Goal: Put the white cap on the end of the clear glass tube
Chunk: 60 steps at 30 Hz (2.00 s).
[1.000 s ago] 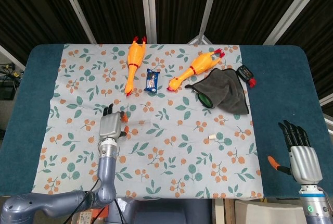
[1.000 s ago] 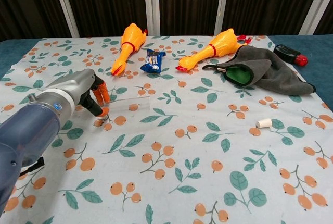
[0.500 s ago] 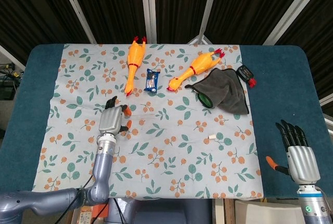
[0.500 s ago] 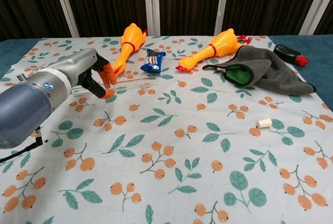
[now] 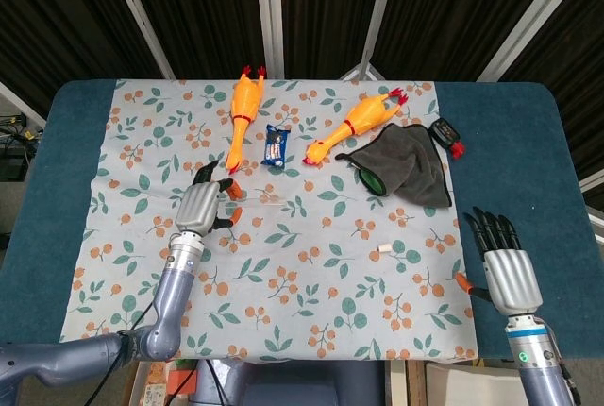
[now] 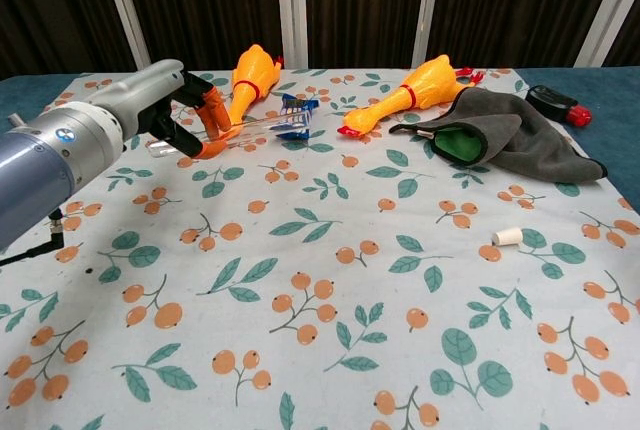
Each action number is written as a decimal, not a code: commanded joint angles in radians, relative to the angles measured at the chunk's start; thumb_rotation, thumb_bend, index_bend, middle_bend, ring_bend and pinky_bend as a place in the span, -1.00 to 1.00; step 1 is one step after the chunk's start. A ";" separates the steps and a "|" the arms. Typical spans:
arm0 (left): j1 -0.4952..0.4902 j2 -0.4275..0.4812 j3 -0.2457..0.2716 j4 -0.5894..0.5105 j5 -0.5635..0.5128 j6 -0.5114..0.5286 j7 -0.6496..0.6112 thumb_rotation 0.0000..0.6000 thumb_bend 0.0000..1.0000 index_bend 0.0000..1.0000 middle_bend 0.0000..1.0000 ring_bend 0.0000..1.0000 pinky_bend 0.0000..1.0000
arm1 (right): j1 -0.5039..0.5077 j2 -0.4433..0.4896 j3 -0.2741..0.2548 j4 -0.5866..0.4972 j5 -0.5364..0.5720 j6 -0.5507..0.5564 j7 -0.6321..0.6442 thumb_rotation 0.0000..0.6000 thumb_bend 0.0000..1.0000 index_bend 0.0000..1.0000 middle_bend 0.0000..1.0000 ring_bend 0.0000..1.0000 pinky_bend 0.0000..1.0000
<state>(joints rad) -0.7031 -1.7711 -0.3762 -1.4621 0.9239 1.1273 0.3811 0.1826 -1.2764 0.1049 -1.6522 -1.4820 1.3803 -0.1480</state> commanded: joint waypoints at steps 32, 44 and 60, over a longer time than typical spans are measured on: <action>0.024 0.191 0.045 -0.082 0.135 -0.040 -0.195 1.00 0.58 0.22 -0.03 -0.93 -1.00 | 0.240 -0.215 0.035 0.190 0.193 -0.298 -0.225 1.00 -0.49 -0.12 -0.74 -1.00 -1.00; 0.026 0.191 0.056 -0.075 0.137 -0.028 -0.209 1.00 0.58 0.22 -0.03 -0.93 -1.00 | 0.269 -0.257 0.027 0.242 0.193 -0.311 -0.215 1.00 -0.48 -0.07 -0.72 -1.00 -1.00; 0.022 0.194 0.053 -0.053 0.126 -0.027 -0.230 1.00 0.58 0.22 -0.03 -0.93 -1.00 | 0.310 -0.324 0.024 0.324 0.198 -0.334 -0.222 1.00 -0.41 -0.01 -0.71 -1.00 -1.00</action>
<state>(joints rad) -0.6810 -1.5770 -0.3235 -1.5151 1.0505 1.1000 0.1512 0.4911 -1.5990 0.1286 -1.3300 -1.2853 1.0471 -0.3709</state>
